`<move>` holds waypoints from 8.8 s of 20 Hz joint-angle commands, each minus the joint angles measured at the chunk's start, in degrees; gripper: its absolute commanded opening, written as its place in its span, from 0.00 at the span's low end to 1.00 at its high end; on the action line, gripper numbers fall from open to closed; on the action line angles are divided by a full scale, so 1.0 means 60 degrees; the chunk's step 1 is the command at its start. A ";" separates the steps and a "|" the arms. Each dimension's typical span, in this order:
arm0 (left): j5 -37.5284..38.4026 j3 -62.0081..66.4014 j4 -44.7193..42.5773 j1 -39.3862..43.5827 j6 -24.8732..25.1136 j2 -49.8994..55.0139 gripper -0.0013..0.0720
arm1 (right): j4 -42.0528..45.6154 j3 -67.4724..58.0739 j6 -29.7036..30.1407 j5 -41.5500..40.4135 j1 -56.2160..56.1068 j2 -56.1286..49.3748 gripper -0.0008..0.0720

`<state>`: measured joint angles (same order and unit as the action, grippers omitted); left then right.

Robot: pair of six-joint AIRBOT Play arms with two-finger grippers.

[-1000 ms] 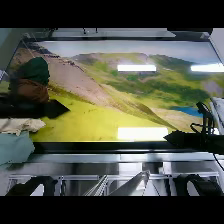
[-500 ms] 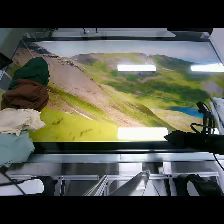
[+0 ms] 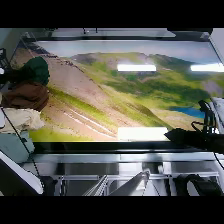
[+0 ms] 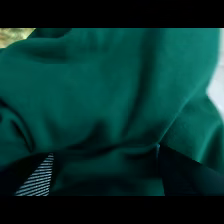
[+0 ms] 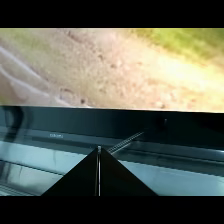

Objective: Fold the shirts.

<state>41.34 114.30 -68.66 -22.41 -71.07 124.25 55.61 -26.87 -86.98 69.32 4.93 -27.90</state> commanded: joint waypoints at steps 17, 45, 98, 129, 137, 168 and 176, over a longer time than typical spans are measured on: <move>0.6411 -0.0036 0.0820 0.3264 -0.0025 -0.5792 0.05 | -0.0495 0.0007 0.0000 -0.0087 -0.0007 0.0004 0.05; 0.5552 -0.9810 0.1657 0.4102 -0.0168 -0.6841 0.97 | -0.2998 0.0153 0.3978 -0.3144 -0.1198 -0.4670 0.90; 0.8280 -0.2412 0.2856 0.1902 -0.0849 -0.4306 0.47 | -0.4105 -0.8477 0.5359 0.1734 0.2044 -1.0171 0.72; 0.4062 -1.0692 0.1395 0.3625 -0.0474 -0.7012 0.47 | -0.5421 -0.1428 0.4739 -0.1698 -0.2998 -0.8663 0.05; 0.4237 -1.0899 0.1494 0.2167 -0.0583 -0.7122 0.47 | -0.5446 -0.1432 0.4736 -0.1654 -0.2998 -0.8663 0.05; 0.6492 -0.1096 0.6849 -0.2539 0.0663 -1.3424 0.05 | -0.5639 -1.2182 0.4634 0.0335 0.5595 -0.2328 0.05; 0.5574 -0.4138 0.5548 0.1530 0.1796 -0.9967 0.05 | -0.5264 -0.7610 0.5064 0.0226 0.4116 -0.4841 0.04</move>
<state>78.76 94.67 -29.95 -21.80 -63.07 56.73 22.98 -83.00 -59.42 73.67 33.28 -51.22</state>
